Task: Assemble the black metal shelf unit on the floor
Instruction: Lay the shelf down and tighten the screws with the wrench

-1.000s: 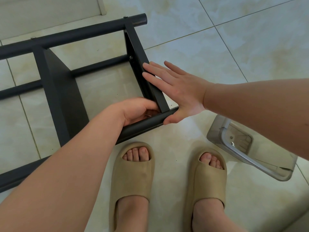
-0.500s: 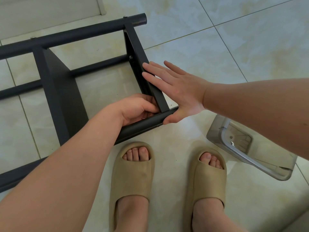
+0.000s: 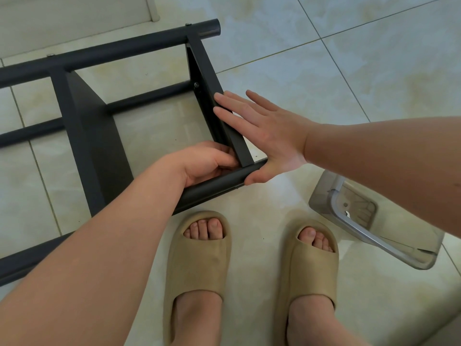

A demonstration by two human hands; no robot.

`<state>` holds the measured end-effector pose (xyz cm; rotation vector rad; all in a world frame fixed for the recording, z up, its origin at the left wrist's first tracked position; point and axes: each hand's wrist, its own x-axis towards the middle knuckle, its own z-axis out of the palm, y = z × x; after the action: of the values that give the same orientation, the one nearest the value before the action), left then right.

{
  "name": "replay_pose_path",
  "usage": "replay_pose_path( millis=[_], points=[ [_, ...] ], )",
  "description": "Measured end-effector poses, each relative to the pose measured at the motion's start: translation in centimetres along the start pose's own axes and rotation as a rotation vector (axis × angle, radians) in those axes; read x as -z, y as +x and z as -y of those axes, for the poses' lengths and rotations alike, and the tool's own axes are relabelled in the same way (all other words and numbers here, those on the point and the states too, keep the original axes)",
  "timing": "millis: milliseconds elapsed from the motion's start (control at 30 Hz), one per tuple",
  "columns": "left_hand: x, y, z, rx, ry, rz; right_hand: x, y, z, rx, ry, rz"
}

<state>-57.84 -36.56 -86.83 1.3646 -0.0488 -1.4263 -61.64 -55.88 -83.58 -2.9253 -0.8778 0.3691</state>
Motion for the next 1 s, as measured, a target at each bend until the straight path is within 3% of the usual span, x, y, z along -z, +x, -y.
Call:
replay_pose_path(
  millis=[500, 667, 1000],
  points=[
    [-0.11, -0.06, -0.17, 0.007, -0.060, 0.024, -0.05, -0.03, -0.04, 0.004, -0.002, -0.009],
    [-0.04, 0.00, 0.04, 0.003, 0.102, -0.025, -0.13, -0.01, -0.04, 0.002, 0.000, -0.007],
    [0.16, 0.19, 0.16, -0.017, -0.025, -0.017, -0.19, -0.01, -0.07, 0.003, -0.001, -0.004]
  ],
)
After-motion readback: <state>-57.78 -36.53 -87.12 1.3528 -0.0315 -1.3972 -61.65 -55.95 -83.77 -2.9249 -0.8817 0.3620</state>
